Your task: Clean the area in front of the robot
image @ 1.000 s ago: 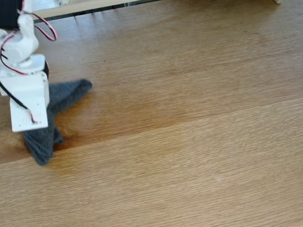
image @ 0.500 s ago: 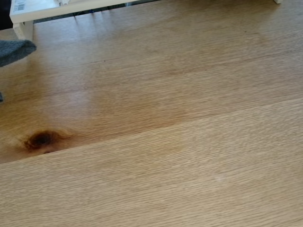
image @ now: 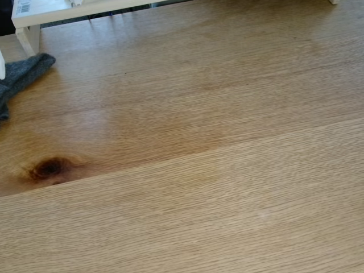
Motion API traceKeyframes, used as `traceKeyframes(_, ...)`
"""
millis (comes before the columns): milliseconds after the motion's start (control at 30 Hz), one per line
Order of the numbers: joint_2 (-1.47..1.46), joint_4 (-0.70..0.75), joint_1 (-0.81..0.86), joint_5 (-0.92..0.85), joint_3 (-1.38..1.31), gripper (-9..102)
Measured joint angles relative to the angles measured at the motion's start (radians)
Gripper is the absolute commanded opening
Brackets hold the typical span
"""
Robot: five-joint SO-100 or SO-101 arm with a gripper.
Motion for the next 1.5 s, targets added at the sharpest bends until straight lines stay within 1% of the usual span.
traceKeyframes(33, 0.026, 0.014, -0.028, 0.021, 0.002, 14)
traceKeyframes(100, 0.078, 0.054, -0.101, 0.074, 0.002, 7)
traceKeyframes(200, 0.172, 0.133, -0.241, 0.17, 0.003, 5)
traceKeyframes(267, 0.239, 0.183, -0.354, 0.239, 0.003, 1)
traceKeyframes(467, 0.449, 0.328, -0.699, 0.446, 0.009, 0)
traceKeyframes(567, 0.538, 0.385, -0.822, 0.555, 0.023, 0)
traceKeyframes(633, 0.577, 0.416, -0.87, 0.614, 0.025, 0)
traceKeyframes(733, 0.621, 0.462, -0.896, 0.661, 0.025, 0)
traceKeyframes(833, 0.681, 0.548, -0.896, 0.684, 0.032, 0)
traceKeyframes(933, 0.79, 0.594, -0.894, 0.684, 0.115, 0)
traceKeyframes(1067, 1.028, 0.58, -0.876, 0.635, 0.351, 0)
traceKeyframes(1267, 1.431, 0.532, -0.862, 0.592, 0.847, 0)
traceKeyframes(1433, 1.612, 0.565, -0.89, 0.568, 1.065, 0)
traceKeyframes(1500, 1.646, 0.565, -0.877, 0.549, 1.1, 0)
